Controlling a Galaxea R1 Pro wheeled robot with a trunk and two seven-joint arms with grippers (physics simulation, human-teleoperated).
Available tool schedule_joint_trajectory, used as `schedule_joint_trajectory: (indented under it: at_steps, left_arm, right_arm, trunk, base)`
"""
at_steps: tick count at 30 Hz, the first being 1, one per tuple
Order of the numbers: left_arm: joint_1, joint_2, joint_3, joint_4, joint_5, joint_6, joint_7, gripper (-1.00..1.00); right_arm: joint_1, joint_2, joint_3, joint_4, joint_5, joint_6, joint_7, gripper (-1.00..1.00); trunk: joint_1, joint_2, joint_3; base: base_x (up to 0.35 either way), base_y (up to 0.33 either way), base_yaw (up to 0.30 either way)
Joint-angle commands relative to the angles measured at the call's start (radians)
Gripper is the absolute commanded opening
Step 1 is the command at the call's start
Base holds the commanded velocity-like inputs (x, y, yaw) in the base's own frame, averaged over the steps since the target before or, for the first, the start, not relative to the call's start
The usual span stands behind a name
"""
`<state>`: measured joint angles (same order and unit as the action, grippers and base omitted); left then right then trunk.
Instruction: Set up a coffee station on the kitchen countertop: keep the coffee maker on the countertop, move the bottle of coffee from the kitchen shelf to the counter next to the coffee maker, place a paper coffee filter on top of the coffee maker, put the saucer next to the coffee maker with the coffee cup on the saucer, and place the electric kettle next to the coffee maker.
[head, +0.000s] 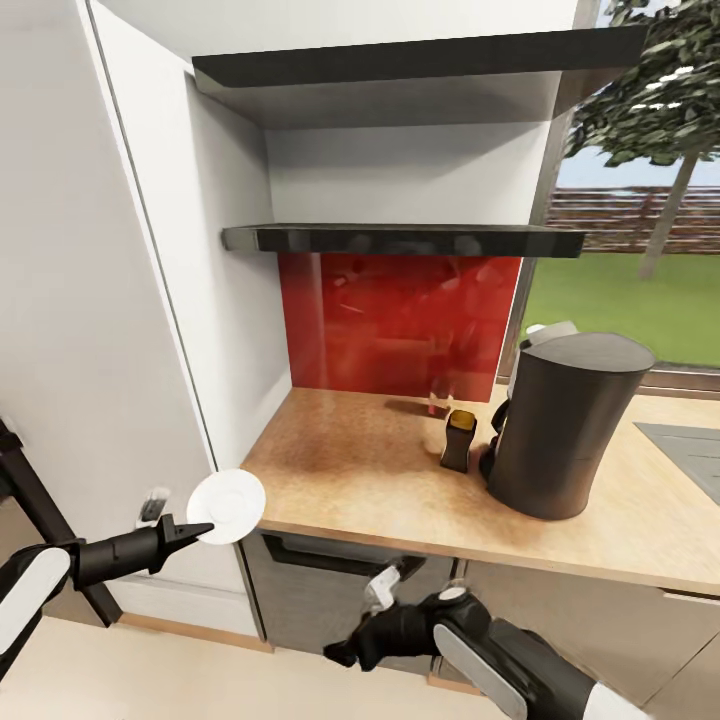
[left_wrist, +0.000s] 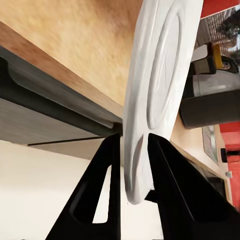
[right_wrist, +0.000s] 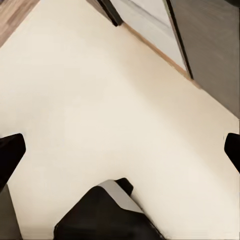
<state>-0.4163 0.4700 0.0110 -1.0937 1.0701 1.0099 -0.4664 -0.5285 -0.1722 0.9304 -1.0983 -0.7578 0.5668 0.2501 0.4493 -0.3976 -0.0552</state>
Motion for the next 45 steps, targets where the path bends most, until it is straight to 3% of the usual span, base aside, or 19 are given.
schedule_joint_trajectory:
  at_steps: [1, 4, 7, 10, 12, 16, 20, 23, 28, 30, 34, 37, 41, 45]
  left_arm:
    - [-0.001, 0.000, 0.001, 0.000, -0.006, 0.004, -0.006, -1.00]
    - [-0.001, 0.000, 0.001, -0.001, -0.005, 0.004, -0.008, -1.00]
    - [-0.001, -0.001, 0.001, -0.001, -0.004, 0.004, -0.009, -1.00]
    - [-0.001, -0.003, -0.004, -0.002, -0.004, 0.003, -0.009, -1.00]
    - [-0.001, -0.006, -0.008, -0.002, -0.004, 0.001, -0.009, -1.00]
    - [-0.001, -0.014, -0.007, -0.013, -0.005, -0.006, -0.009, -1.00]
    - [-0.001, -0.062, -0.011, -0.048, -0.013, -0.015, -0.005, -1.00]
    - [-0.001, -0.106, -0.012, -0.057, -0.017, -0.018, 0.000, -1.00]
    - [-0.001, -0.149, -0.010, -0.059, -0.036, -0.028, 0.006, -1.00]
    - [-0.001, -0.164, -0.009, -0.055, -0.047, -0.039, 0.015, -1.00]
    - [-0.001, -0.191, -0.008, -0.026, -0.056, -0.088, 0.061, -1.00]
    - [-0.003, -0.212, -0.013, 0.016, -0.057, -0.141, 0.117, -1.00]
    - [-0.012, -0.262, -0.045, 0.042, -0.059, -0.175, 0.212, -1.00]
    - [-0.015, -0.280, -0.059, 0.037, -0.057, -0.181, 0.269, -1.00]
  right_arm:
    - [0.003, -0.001, 0.047, 0.005, -0.002, 0.003, 0.000, 1.00]
    - [0.008, -0.001, 0.175, 0.026, -0.004, 0.000, -0.003, 1.00]
    - [0.009, 0.000, 0.240, 0.069, -0.005, -0.001, -0.005, 1.00]
    - [0.010, 0.009, 0.266, 0.194, -0.009, -0.004, -0.007, 1.00]
    - [0.010, 0.019, 0.270, 0.282, -0.011, -0.011, -0.007, 1.00]
    - [0.010, 0.084, 0.271, 0.519, -0.012, -0.068, -0.036, 1.00]
    - [0.010, 0.186, 0.271, 0.785, -0.014, -0.112, -0.217, 1.00]
    - [0.010, 0.233, 0.271, 0.909, -0.015, -0.119, -0.334, 1.00]
    - [0.016, 0.247, 0.270, 0.961, -0.029, -0.120, -0.375, 1.00]
    - [0.021, 0.248, 0.269, 0.966, -0.077, -0.120, -0.379, 1.00]
    - [0.025, 0.249, 0.270, 0.969, -0.222, -0.120, -0.381, 1.00]
    - [0.026, 0.249, 0.270, 0.970, -0.279, -0.121, -0.382, 1.00]
    - [0.028, 0.249, 0.270, 0.971, -0.308, -0.123, -0.381, 1.00]
    - [0.032, 0.249, 0.270, 0.970, -0.318, -0.136, -0.381, 1.00]
  trunk:
    - [0.001, -0.002, -0.002]
    - [0.001, -0.002, -0.002]
    - [0.001, -0.002, -0.002]
    - [0.001, -0.002, -0.002]
    - [0.001, -0.002, -0.002]
    - [0.001, -0.002, -0.002]
    - [0.001, -0.002, -0.002]
    - [0.001, -0.002, -0.002]
    - [0.001, -0.002, -0.002]
    - [0.001, -0.002, -0.002]
    - [0.001, -0.002, -0.002]
    - [0.001, -0.002, -0.002]
    - [0.001, -0.002, -0.002]
    - [0.001, -0.002, -0.002]
  base:
    - [0.000, 0.000, 0.000]
    - [0.000, 0.000, 0.000]
    - [0.000, 0.000, 0.000]
    - [0.000, 0.000, 0.000]
    - [0.000, 0.000, 0.000]
    - [0.000, 0.000, 0.000]
    - [0.000, 0.000, 0.000]
    - [0.000, 0.000, 0.000]
    - [0.000, 0.000, 0.000]
    - [0.000, 0.000, 0.000]
    - [0.000, 0.000, -0.090]
    - [0.000, 0.000, -0.215]
    - [0.000, 0.000, -0.253]
    - [0.000, 0.000, -0.262]
